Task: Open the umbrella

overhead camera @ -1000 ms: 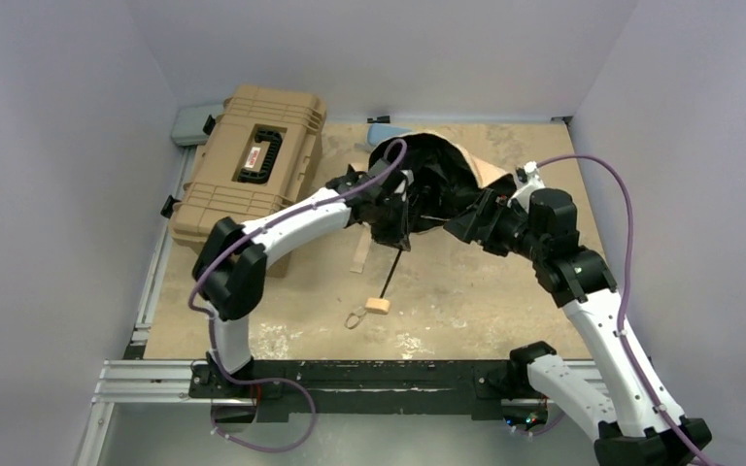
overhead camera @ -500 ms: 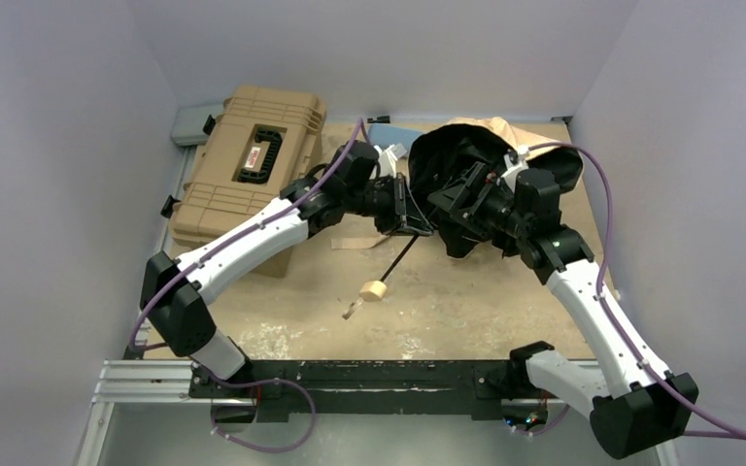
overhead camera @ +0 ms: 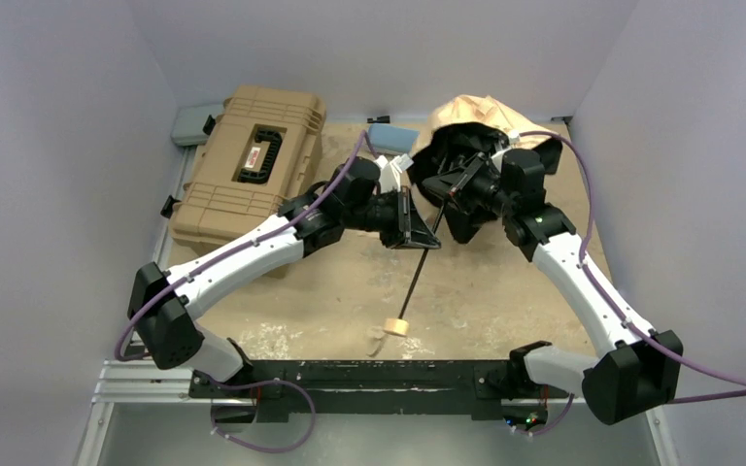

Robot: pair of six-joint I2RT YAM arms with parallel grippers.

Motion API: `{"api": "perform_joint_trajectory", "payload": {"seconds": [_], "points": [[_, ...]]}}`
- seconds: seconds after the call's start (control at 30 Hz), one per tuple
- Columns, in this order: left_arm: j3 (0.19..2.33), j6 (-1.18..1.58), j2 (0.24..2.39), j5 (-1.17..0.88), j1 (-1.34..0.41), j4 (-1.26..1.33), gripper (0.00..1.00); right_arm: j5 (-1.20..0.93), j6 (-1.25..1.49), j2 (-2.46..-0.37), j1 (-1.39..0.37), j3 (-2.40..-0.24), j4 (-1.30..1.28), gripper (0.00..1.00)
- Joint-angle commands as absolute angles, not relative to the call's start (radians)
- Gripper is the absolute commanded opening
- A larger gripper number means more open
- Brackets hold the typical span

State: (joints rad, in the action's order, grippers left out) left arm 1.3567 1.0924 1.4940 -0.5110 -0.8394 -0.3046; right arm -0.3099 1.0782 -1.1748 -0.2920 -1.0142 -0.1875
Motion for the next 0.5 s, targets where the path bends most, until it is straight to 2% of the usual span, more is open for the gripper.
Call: {"api": "perform_joint_trajectory", "payload": {"seconds": [0.0,0.03,0.07,0.17,0.23,0.33,0.47], "points": [[1.384,1.048,1.402,-0.563,-0.857,-0.192,0.0,-0.348,0.966,-1.17,-0.284,-1.077,-0.152,0.0],[1.382,1.036,1.4,-0.561,-0.857,-0.207,0.0,-0.352,0.958,-1.167,-0.285,-1.086,-0.163,0.0],[1.383,1.025,1.394,-0.548,-0.858,-0.232,0.11,-0.352,0.945,-1.161,-0.285,-1.1,-0.179,0.0],[1.387,1.0,1.383,-0.497,-0.856,-0.274,0.55,-0.328,0.904,-1.149,-0.285,-1.152,-0.274,0.0],[1.395,0.997,1.383,-0.473,-0.857,-0.272,0.73,-0.324,0.895,-1.136,-0.286,-1.17,-0.307,0.0],[1.44,0.99,1.424,-0.473,-0.856,-0.268,0.81,-0.318,0.898,-1.111,-0.291,-1.178,-0.335,0.0],[1.49,0.986,1.491,-0.481,-0.862,-0.249,0.79,-0.32,0.932,-1.096,-0.297,-1.187,-0.343,0.0]]}}
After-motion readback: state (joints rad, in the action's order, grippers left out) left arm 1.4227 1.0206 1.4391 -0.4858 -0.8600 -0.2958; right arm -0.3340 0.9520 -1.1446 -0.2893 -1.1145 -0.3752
